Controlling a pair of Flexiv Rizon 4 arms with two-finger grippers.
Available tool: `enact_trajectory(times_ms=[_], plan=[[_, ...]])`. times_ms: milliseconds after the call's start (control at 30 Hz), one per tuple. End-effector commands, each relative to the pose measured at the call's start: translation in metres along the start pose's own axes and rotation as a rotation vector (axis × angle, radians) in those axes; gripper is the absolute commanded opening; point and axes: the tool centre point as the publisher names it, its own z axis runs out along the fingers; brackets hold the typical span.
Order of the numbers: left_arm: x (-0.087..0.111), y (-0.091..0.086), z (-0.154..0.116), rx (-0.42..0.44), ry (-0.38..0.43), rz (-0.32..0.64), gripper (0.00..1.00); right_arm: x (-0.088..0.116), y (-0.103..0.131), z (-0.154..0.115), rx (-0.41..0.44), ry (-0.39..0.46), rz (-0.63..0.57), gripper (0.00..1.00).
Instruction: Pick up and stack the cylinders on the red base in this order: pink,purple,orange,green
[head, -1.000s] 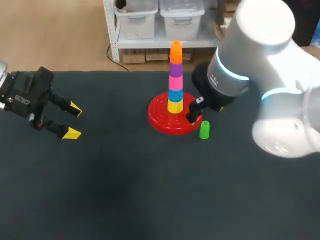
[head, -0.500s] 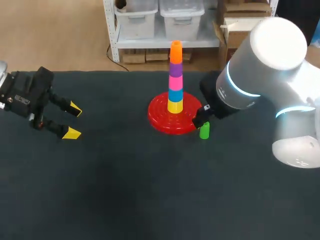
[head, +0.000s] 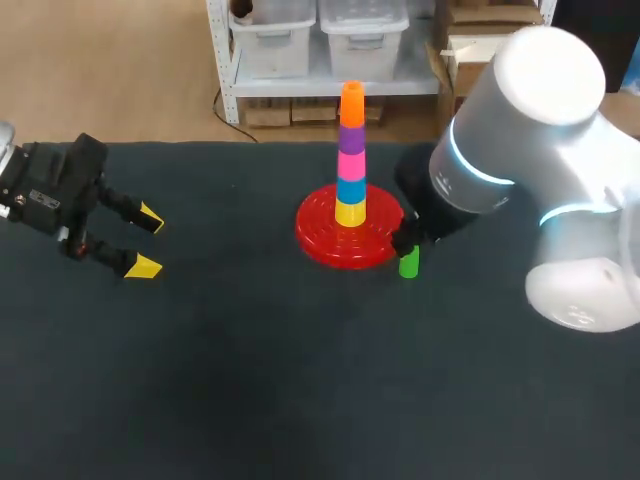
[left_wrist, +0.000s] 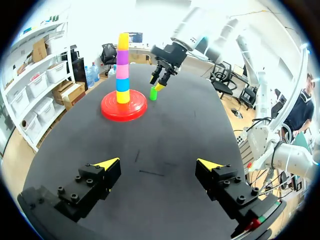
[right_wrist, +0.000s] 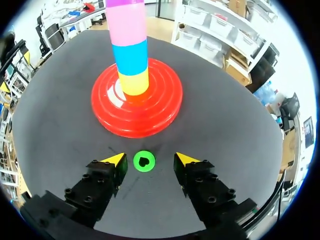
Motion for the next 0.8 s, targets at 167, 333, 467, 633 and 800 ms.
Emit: enact_trajectory(times_ms=[167, 333, 467, 633, 800], plan=[[0.0016, 0.0001, 0.0002, -0.001, -0.003, 0.003, 1.00, -0.0124, -0.0024, 0.0092, -0.024, 0.080, -0.028, 0.60], [0.0016, 0.0001, 0.0002, -0.001, -0.003, 0.003, 1.00, -0.0122, -0.0027, 0.0107, -0.019, 0.093, -0.041, 0.58], [0.0016, 0.0001, 0.0002, -0.001, -0.003, 0.003, 1.00, -0.0082, -0.0026, 0.0131, -0.014, 0.111, -0.044, 0.54], [0.0016, 0.0001, 0.0002, -0.001, -0.003, 0.003, 1.00, -0.0069, -0.0021, 0.0141, -0.014, 0.119, -0.048, 0.48], [0.0016, 0.0001, 0.0002, -0.001, -0.003, 0.003, 1.00, -0.0069, -0.0013, 0.0146, -0.016, 0.118, -0.051, 0.26]])
